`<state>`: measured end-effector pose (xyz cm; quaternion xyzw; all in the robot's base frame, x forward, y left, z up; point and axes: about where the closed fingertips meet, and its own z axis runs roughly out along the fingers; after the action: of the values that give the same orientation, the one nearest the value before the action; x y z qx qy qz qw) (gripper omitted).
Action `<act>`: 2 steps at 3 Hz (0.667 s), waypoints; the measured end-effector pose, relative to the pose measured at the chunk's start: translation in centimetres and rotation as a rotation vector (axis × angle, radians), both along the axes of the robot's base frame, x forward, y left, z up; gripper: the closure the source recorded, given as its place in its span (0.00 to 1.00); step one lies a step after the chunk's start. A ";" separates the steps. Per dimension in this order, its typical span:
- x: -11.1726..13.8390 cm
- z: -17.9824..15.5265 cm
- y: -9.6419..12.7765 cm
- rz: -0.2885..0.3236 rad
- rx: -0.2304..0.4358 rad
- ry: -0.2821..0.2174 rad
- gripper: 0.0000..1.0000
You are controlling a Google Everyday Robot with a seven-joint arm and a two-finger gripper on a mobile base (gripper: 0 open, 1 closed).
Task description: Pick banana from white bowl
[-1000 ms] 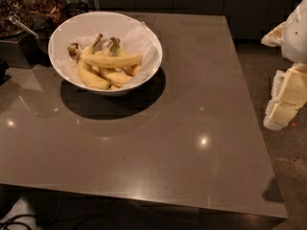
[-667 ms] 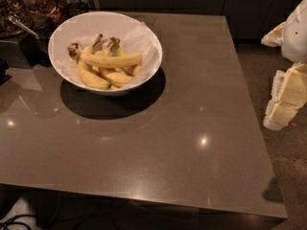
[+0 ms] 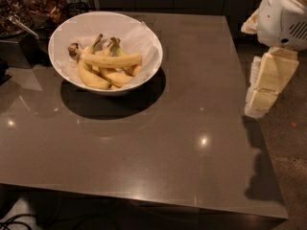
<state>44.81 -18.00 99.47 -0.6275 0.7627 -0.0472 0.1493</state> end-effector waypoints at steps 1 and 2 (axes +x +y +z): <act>1.5 0.8 4.0 0.072 -0.043 0.029 0.00; 3.1 1.6 8.9 0.188 -0.053 0.024 0.00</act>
Offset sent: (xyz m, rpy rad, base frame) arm 0.0183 0.1252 0.0116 -0.1375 0.1787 0.3326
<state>47.89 -9.14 101.08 -0.7007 0.7005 -0.0458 0.1274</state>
